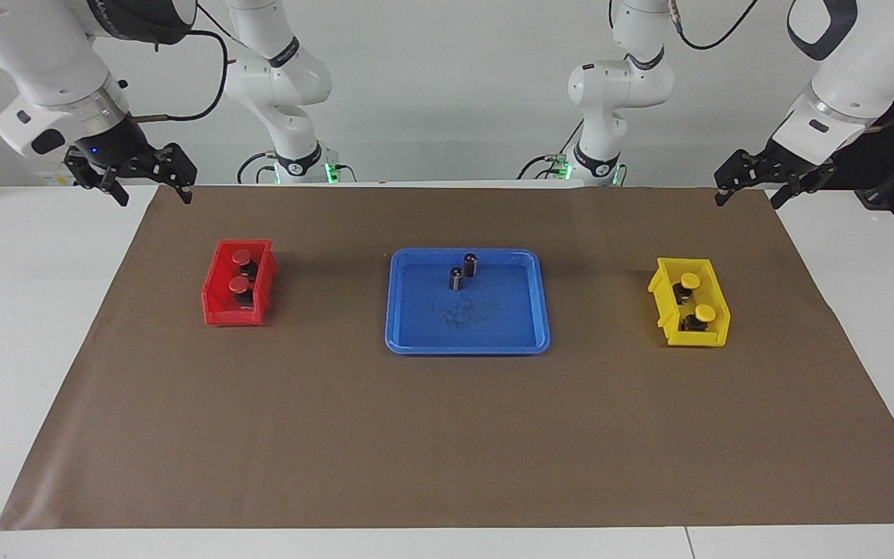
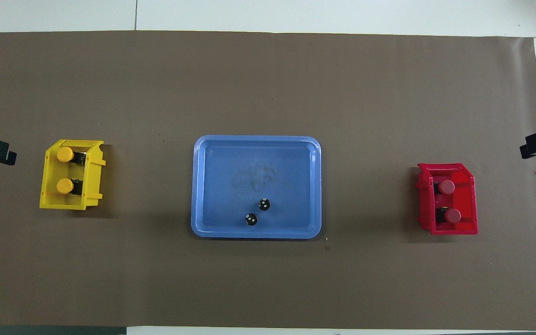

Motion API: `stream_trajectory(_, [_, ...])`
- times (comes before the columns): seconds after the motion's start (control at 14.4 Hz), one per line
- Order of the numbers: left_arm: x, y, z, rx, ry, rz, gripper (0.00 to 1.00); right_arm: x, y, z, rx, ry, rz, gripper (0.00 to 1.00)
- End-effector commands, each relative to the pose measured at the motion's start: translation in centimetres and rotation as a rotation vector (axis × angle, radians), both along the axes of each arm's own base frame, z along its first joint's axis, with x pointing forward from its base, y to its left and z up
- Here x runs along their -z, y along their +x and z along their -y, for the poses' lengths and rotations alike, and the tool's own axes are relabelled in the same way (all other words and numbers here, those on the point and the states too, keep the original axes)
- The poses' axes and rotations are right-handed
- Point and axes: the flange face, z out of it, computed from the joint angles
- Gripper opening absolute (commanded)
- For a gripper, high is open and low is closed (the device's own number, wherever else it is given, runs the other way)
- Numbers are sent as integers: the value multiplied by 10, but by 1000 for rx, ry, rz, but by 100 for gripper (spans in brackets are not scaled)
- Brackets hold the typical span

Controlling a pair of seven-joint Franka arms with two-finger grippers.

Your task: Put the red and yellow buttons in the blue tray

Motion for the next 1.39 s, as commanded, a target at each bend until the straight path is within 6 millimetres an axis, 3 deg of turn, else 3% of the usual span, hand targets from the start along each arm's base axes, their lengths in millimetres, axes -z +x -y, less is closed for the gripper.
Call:
stream_trajectory(0.0, [-1, -3, -2, -10, 3, -11, 100, -3, -1, -1, 6, -13, 11, 100])
stream_trajectory(0.97, [-1, -3, 3, -2, 3, -15, 100, 1, 1, -2, 4, -12, 25, 100])
stream_trajectory(1.18, [-2, -2, 6, 2, 3, -7, 100, 19, -3, -6, 1, -1, 50, 100])
stream_trajectory(1.32, [-2, -2, 6, 2, 3, -7, 100, 50, -12, -7, 8, 2, 80, 100])
